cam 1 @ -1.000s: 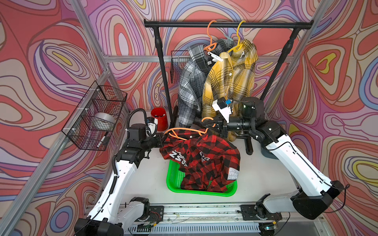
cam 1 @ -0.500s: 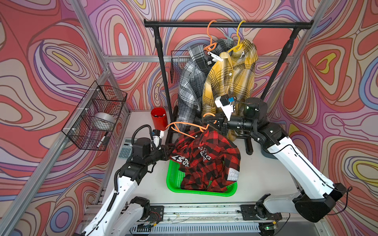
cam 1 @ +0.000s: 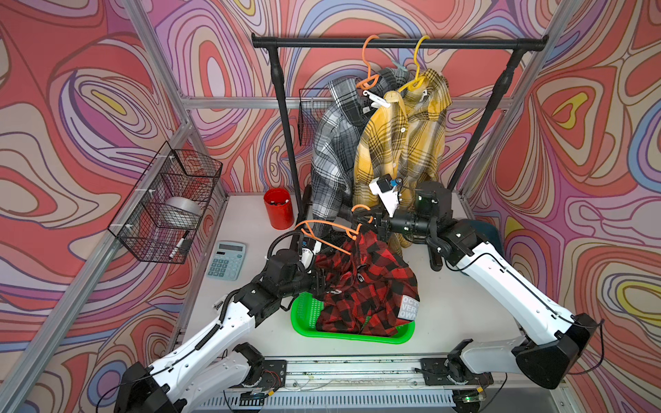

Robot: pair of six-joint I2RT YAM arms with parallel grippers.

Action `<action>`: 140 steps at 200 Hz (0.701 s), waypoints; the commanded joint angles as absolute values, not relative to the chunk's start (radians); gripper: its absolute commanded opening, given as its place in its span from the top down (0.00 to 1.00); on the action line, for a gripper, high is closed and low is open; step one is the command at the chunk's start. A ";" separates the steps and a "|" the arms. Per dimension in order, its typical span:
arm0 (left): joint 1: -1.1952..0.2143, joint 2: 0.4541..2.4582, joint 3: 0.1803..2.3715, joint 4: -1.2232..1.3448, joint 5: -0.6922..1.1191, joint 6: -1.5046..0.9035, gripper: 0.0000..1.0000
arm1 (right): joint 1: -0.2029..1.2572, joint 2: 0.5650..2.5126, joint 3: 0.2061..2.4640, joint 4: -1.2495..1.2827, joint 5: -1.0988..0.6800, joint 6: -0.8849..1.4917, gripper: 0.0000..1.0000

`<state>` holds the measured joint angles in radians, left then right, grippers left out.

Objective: Remove the clothespins securing long-sleeve shirts to the hanger
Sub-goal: Remove the long-sleeve shirt from the hanger.

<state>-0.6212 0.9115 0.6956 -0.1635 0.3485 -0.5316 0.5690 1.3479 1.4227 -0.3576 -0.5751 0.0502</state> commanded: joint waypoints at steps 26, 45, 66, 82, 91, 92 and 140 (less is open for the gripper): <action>-0.624 0.779 0.794 -0.098 0.180 -0.559 0.23 | 0.605 1.327 1.388 -0.280 -0.507 0.063 1.00; -0.623 0.810 0.822 -0.044 0.145 -0.678 0.24 | 0.623 1.325 1.377 -0.251 -0.483 0.061 1.00; -0.623 0.866 0.832 0.014 0.137 -0.855 0.24 | 0.656 1.319 1.354 -0.202 -0.460 0.052 1.00; -0.623 0.896 0.813 0.095 0.140 -0.954 0.23 | 0.680 1.319 1.350 -0.188 -0.435 0.039 1.00; -0.621 0.904 0.804 0.134 0.130 -0.993 0.23 | 0.693 1.319 1.346 -0.180 -0.423 0.028 1.00; -0.621 0.905 0.803 0.137 0.130 -0.998 0.23 | 0.695 1.319 1.346 -0.179 -0.422 0.027 1.00; -0.593 0.920 0.767 0.206 0.064 -1.099 0.21 | 0.718 1.289 1.301 -0.110 -0.445 0.021 1.00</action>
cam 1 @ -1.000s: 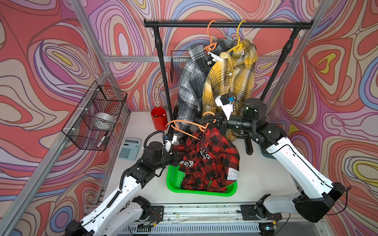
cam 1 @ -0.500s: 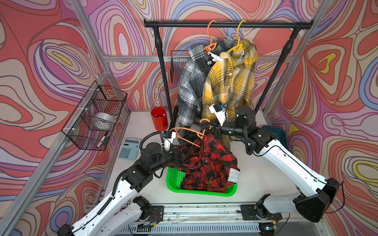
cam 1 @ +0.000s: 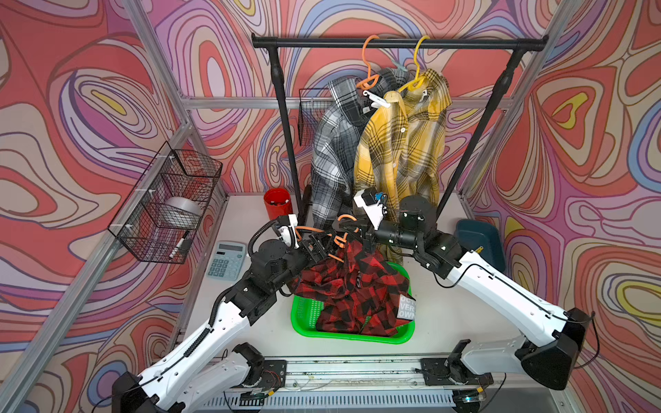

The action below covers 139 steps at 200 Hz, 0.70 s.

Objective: Remove the clothespins securing long-sleeve shirts to the hanger
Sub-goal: Remove the long-sleeve shirt from the hanger.

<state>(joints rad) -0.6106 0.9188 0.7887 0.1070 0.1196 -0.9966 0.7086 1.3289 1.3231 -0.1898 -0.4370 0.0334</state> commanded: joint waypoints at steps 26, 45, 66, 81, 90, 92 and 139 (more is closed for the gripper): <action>-0.570 0.939 0.748 0.290 0.051 -1.147 0.27 | 0.727 1.289 1.283 -0.103 -0.477 0.020 1.00; -0.565 0.977 0.768 0.310 0.058 -1.149 0.35 | 0.732 1.288 1.272 -0.097 -0.499 0.023 1.00; -0.564 1.034 0.793 0.343 0.092 -1.164 0.53 | 0.736 1.291 1.272 -0.107 -0.519 0.021 1.00; -0.563 1.064 0.801 0.382 0.104 -1.189 0.78 | 0.738 1.289 1.272 -0.120 -0.522 0.019 1.00; -0.563 1.076 0.803 0.401 0.107 -1.208 0.96 | 0.738 1.284 1.272 -0.126 -0.524 0.018 1.00; -0.563 1.078 0.805 0.406 0.107 -1.211 1.00 | 0.738 1.283 1.271 -0.128 -0.525 0.017 1.00; -0.545 1.048 0.830 0.395 0.087 -1.216 1.00 | 0.738 1.259 1.221 -0.132 -0.533 0.039 0.54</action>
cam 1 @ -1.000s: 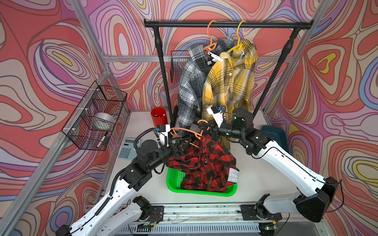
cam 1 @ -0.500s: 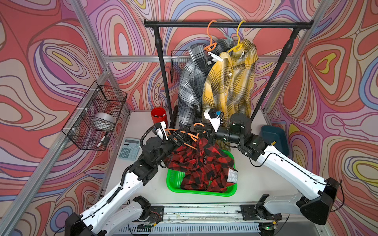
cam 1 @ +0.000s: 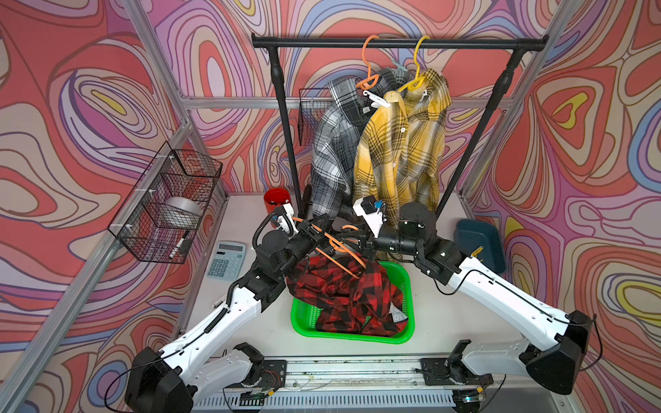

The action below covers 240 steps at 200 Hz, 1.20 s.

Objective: Remove the clothespins securing long-sleeve shirts to the hanger
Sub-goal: Remove the long-sleeve shirt from the hanger.

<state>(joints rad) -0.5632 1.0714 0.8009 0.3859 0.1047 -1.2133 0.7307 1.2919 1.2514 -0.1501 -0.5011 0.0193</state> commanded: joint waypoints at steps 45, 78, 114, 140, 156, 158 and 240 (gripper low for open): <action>-0.441 0.938 0.857 0.303 0.073 -1.196 1.00 | 0.738 1.238 1.146 -0.103 -0.521 0.076 0.33; -0.272 0.853 0.845 0.278 0.143 -1.308 1.00 | 0.738 1.191 1.077 -0.066 -0.524 0.088 0.31; -0.101 0.820 0.842 0.285 0.273 -1.446 1.00 | 0.736 1.185 1.033 0.000 -0.587 0.084 0.31; -0.005 0.821 0.798 0.374 0.352 -1.577 1.00 | 0.736 1.201 1.012 0.092 -0.626 0.100 0.32; 0.019 0.831 0.787 0.404 0.392 -1.616 1.00 | 0.736 1.227 1.018 0.119 -0.628 0.092 0.33; 0.021 0.833 0.787 0.406 0.396 -1.620 1.00 | 0.736 1.232 1.019 0.123 -0.627 0.091 0.33; 0.047 0.845 0.758 0.464 0.432 -1.680 1.00 | 0.734 1.322 1.088 0.162 -0.618 0.054 0.35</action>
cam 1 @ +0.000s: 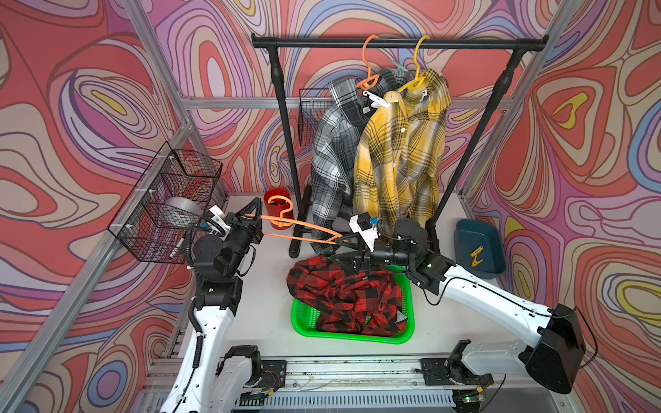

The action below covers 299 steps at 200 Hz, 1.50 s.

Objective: Remove the clothespins securing long-sleeve shirts to the hanger
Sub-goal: Remove the long-sleeve shirt from the hanger, then place the hanger on the clothesline.

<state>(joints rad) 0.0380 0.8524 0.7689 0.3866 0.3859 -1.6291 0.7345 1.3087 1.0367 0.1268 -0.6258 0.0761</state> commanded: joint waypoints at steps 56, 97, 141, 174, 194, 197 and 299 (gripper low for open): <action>0.096 0.836 0.756 0.438 0.458 -1.679 1.00 | 0.732 1.243 1.142 0.022 -0.599 -0.013 0.34; 0.104 0.852 0.744 0.494 0.461 -1.729 1.00 | 0.732 1.277 1.165 -0.009 -0.613 -0.038 0.28; 0.106 0.860 0.745 0.515 0.475 -1.747 1.00 | 0.726 1.361 1.204 0.029 -0.650 -0.041 0.28; 0.107 0.873 0.742 0.553 0.484 -1.773 1.00 | 0.726 1.415 1.223 0.055 -0.674 -0.024 0.30; 0.107 0.880 0.735 0.573 0.486 -1.786 1.00 | 0.726 1.437 1.225 0.090 -0.690 -0.002 0.33; 0.107 0.881 0.734 0.575 0.486 -1.788 1.00 | 0.726 1.440 1.225 0.094 -0.694 0.002 0.33; 0.110 0.909 0.767 0.619 0.530 -1.733 0.52 | 0.726 1.440 1.312 -0.009 -0.620 0.035 1.00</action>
